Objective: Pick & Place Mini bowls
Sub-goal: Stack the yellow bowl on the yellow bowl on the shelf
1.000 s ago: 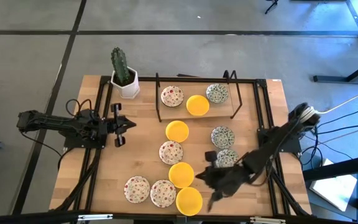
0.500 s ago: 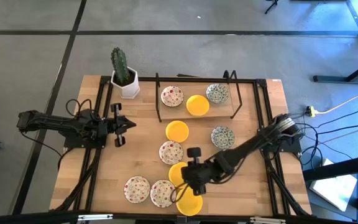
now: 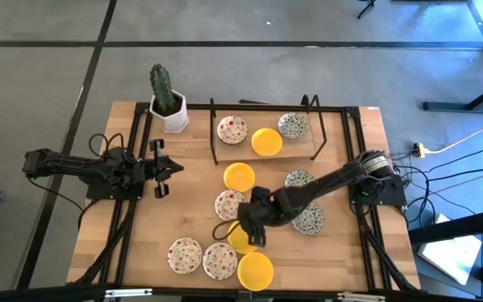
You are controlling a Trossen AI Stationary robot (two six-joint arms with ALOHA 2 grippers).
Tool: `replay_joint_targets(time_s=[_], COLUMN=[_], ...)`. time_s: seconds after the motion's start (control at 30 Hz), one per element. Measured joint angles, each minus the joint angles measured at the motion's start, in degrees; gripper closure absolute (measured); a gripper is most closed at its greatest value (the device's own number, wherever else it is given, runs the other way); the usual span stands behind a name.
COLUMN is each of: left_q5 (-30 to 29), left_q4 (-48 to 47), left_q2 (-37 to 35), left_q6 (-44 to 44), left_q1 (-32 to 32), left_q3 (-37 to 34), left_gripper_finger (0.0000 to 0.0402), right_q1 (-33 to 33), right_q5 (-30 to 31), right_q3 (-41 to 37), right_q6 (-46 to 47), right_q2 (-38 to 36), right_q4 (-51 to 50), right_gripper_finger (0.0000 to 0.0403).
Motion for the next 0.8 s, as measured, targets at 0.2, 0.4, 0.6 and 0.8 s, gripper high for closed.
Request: replay_joint_targets(time_s=[0.2,0.4,0.6,0.8], left_q5=[0.0,0.0,-0.1,-0.1], left_q4=[0.0,-0.3,-0.2,-0.2], left_q2=[0.0,0.0,0.0,0.0], left_q6=[-0.6,-0.1,-0.1,-0.1], left_q1=[0.0,0.0,0.0,0.0], left_q3=[0.0,0.0,0.0,0.0], left_gripper_finger=[0.0394,0.0399,0.0396,0.0396], right_q1=[-0.7,-0.8,-1.3,-1.8], right_q5=[-1.5,-1.5,-1.8,-1.5], right_q3=[0.0,0.0,-0.1,-0.1], right_q6=[2.8,2.9,2.6,2.5], right_q2=[1.4,4.6,6.0,6.0], right_q4=[-2.2,-2.0,-2.4,-2.5], right_gripper_finger=[0.0128,0.0128,0.0128,0.0127])
